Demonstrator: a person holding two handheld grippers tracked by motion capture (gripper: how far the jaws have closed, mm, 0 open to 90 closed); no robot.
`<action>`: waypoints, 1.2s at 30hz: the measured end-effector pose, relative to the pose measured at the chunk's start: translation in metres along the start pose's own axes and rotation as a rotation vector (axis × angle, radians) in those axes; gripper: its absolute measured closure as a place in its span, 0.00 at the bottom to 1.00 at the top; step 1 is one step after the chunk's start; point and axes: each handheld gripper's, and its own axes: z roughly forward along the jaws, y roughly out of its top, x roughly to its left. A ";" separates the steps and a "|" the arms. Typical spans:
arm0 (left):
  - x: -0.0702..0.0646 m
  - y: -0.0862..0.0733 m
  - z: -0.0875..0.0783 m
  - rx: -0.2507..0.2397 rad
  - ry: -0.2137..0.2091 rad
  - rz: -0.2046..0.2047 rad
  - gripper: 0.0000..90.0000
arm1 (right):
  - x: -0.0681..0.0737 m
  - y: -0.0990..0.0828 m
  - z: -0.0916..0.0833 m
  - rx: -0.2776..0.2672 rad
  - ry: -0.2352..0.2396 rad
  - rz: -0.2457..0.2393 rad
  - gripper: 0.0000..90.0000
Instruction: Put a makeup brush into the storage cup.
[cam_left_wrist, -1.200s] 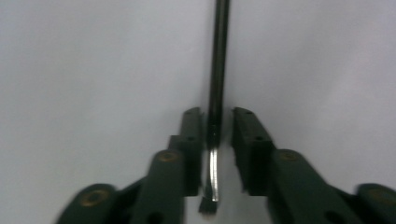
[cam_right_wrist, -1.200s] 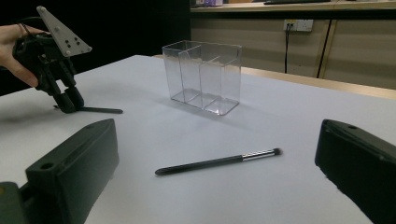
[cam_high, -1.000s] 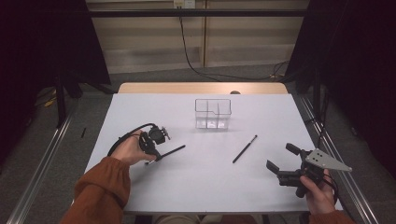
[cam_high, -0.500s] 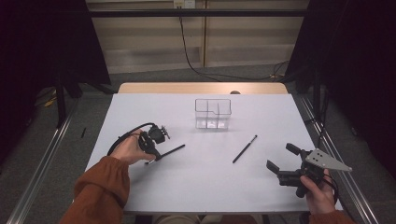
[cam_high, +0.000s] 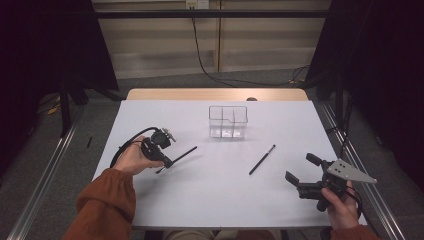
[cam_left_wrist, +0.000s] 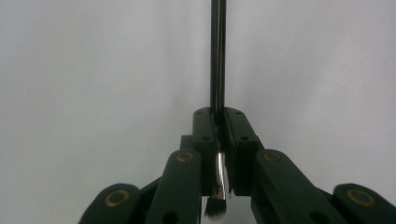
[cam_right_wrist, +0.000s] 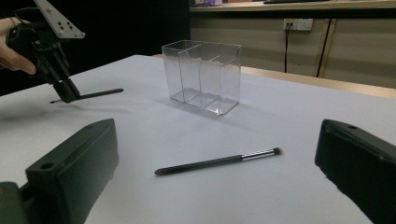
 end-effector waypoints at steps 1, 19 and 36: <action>0.000 -0.001 -0.002 -0.010 0.007 0.004 0.94 | 0.000 0.000 0.000 0.000 0.000 -0.001 0.00; -0.010 -0.019 -0.025 -0.384 0.029 -0.099 0.94 | 0.000 0.000 0.000 -0.003 -0.001 0.003 0.00; -0.018 -0.036 -0.036 -0.652 0.038 -0.115 0.94 | 0.000 0.000 0.000 -0.006 -0.001 0.007 0.00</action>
